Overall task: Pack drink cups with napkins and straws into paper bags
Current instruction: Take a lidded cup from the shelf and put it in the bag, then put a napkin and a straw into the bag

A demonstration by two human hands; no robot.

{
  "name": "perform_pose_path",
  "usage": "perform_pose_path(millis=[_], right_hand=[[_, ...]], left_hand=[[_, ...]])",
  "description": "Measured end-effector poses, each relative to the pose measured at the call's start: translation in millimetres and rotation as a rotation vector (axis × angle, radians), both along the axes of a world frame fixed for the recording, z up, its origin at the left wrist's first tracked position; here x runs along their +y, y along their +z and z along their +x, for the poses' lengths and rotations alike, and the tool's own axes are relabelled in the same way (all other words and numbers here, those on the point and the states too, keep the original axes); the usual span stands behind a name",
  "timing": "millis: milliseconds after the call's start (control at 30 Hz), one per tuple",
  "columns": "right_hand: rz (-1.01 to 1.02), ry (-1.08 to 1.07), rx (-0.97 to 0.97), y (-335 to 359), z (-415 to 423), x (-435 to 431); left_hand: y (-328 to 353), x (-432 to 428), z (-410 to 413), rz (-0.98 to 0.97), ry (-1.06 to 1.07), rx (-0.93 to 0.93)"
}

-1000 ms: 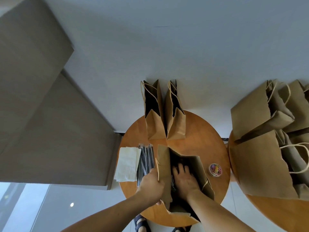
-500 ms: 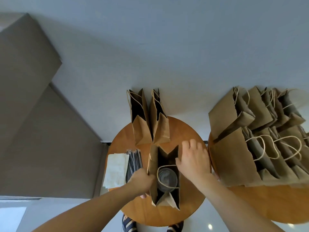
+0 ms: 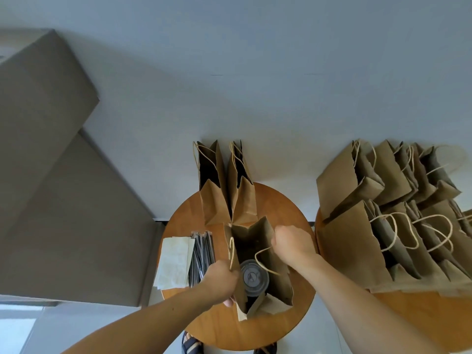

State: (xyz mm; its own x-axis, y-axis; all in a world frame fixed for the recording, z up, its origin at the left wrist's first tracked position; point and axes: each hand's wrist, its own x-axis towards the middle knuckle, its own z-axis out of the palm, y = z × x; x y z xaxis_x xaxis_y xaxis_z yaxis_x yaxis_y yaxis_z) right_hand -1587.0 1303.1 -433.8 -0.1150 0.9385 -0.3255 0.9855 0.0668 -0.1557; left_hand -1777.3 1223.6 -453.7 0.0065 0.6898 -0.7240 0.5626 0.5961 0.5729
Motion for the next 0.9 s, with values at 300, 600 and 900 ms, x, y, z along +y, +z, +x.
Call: perform_pose_path(millis=[300,600,900], right_hand=[[0.016,0.076,0.041,5.7,4.4,1.2],[0.143,0.201,0.188,36.2,-39.9,31.3],[-0.024,0.334,0.264,13.3,-163.4,31.5]], left_hand=[[-5.0,4.4,-21.0,-0.135,-0.262,-0.173],[26.7,41.7,-50.6,0.228,-0.61,0.44],[22.9,64.2,-140.3,0.224,-0.38,0.591]])
